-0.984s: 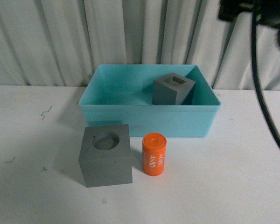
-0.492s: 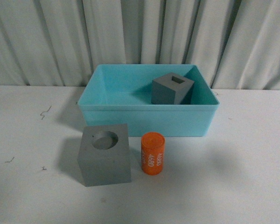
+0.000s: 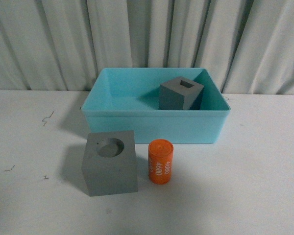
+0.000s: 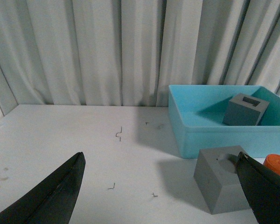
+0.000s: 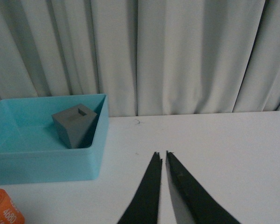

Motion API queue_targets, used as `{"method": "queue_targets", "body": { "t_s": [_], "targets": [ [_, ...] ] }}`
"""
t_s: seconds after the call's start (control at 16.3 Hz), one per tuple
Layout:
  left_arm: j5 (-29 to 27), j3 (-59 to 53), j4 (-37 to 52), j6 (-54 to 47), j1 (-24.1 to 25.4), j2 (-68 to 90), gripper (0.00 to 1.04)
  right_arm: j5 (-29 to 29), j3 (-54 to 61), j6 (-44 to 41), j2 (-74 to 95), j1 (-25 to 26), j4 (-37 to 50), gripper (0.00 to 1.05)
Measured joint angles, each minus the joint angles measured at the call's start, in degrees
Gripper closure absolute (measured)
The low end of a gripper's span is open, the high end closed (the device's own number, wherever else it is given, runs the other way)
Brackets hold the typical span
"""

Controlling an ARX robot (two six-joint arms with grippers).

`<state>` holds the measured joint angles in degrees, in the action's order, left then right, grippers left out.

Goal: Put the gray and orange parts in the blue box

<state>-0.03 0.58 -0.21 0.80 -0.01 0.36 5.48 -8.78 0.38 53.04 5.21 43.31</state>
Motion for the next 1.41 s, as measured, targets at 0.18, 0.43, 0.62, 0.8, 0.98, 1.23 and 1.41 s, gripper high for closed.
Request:
{"method": "queue_targets", "body": {
  "t_s": [0.18,0.43,0.62,0.8,0.98,1.23,1.41],
  "targets": [
    [0.0,0.0,0.0,0.0,0.0,0.0,0.07,-4.0,2.1,-0.2,-5.1,-2.7,-2.4,1.03],
    [0.0,0.0,0.0,0.0,0.0,0.0,0.07,-4.7,3.5,-0.3,-8.5,-5.6,-4.2,1.03],
    [0.0,0.0,0.0,0.0,0.0,0.0,0.07,-5.5,5.5,-0.2,-14.2,-5.2,-8.2,1.03],
    [0.0,0.0,0.0,0.0,0.0,0.0,0.07,-5.5,8.1,-0.2,-18.3,-5.2,-10.1,1.03],
    [0.0,0.0,0.0,0.0,0.0,0.0,0.07,-5.5,8.1,-0.2,-25.6,-5.2,-16.0,1.03],
    [0.0,0.0,0.0,0.0,0.0,0.0,0.07,-5.5,8.1,-0.2,-32.7,-5.2,-22.5,1.03],
    [0.0,0.0,0.0,0.0,0.0,0.0,0.07,-5.5,8.1,-0.2,-36.5,-5.2,-26.6,1.03]
  ]
}}
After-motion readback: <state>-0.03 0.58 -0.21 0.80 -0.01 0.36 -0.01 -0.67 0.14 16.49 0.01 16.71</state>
